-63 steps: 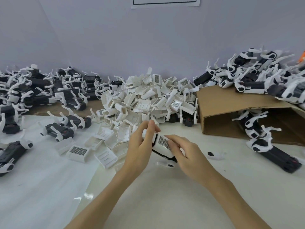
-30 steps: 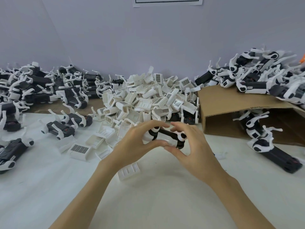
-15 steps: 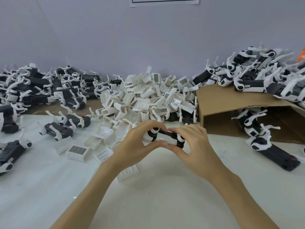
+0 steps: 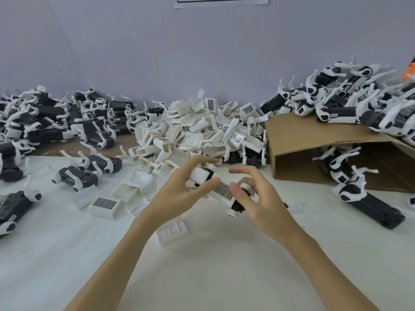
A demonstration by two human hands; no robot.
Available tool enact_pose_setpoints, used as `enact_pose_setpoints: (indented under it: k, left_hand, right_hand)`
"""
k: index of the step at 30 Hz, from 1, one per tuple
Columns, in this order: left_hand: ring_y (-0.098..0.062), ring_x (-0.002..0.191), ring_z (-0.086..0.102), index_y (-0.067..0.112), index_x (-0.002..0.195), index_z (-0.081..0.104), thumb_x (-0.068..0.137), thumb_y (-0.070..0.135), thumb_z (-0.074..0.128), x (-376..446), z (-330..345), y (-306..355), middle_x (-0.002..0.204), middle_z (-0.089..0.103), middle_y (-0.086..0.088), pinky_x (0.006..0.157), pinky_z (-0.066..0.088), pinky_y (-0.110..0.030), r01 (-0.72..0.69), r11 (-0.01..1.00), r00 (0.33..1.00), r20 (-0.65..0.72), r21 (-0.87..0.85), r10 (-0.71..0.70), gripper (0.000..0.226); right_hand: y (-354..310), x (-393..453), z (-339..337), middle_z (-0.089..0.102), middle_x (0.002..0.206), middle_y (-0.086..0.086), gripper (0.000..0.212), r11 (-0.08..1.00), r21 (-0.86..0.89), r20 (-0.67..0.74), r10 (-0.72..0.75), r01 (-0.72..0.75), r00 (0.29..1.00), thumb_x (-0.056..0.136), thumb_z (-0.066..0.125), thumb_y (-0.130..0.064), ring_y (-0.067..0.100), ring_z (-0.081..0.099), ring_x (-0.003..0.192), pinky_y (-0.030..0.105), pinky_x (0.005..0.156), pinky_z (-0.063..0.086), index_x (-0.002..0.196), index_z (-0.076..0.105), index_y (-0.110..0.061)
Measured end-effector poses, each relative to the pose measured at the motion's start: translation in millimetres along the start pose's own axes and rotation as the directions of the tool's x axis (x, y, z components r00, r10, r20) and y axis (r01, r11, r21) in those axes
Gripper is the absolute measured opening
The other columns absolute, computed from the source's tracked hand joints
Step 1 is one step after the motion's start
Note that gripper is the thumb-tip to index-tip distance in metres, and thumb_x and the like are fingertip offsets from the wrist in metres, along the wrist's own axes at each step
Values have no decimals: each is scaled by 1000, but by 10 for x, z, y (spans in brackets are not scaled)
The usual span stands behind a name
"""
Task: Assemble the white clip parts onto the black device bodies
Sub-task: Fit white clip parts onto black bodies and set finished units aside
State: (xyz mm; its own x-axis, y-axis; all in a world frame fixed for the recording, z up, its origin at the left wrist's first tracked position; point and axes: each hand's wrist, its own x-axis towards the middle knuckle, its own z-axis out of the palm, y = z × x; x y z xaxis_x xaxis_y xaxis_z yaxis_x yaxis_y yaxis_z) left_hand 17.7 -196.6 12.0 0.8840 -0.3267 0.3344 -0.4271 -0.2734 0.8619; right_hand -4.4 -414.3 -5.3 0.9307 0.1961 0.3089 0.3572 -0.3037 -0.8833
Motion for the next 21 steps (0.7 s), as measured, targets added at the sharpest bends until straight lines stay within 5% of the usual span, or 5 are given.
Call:
enact_pose_setpoints:
  k: [4,11,15,18,21]
  left_hand:
    - [-19,83,69,34,125,68,97,40,70,6,45,29,101,71,0,68,53,-17,97,990,995,-18,-98,-99,28]
    - [-27,78,59,25,125,65,103,22,70,-10,106,41,92,65,-13,73,52,-46,10,1000,1000,-22,-1,-10,23]
    - [-11,82,66,32,126,66,98,39,73,3,64,84,99,69,4,73,55,-27,65,997,998,-18,-38,-66,30]
    - [-15,92,66,32,124,68,92,54,75,-10,-60,61,103,72,7,83,53,-23,90,994,995,33,56,-92,40]
    - [-12,84,59,23,118,70,80,64,71,-25,-121,55,94,67,6,78,46,-16,117,992,992,45,35,-119,56]
  right_hand:
    - [-32,18,-11,70,81,7,37,988,111,59,106,-112,993,94,66,-48,14,71,86,13,75,48,127,59,-33]
    - [-3,15,-46,69,84,-14,35,994,-12,88,108,-107,990,94,77,-32,10,75,78,9,66,48,125,62,-39]
    - [-35,34,-67,66,72,-4,42,979,136,50,148,-153,988,86,76,-50,14,68,72,13,68,49,123,63,-37]
    - [-48,48,-112,75,95,16,46,889,393,18,246,-233,969,86,74,-54,39,66,82,36,82,54,122,69,-26]
    - [-32,69,-140,72,99,11,48,765,571,102,293,-297,951,88,77,-45,32,63,82,37,76,55,122,70,-12]
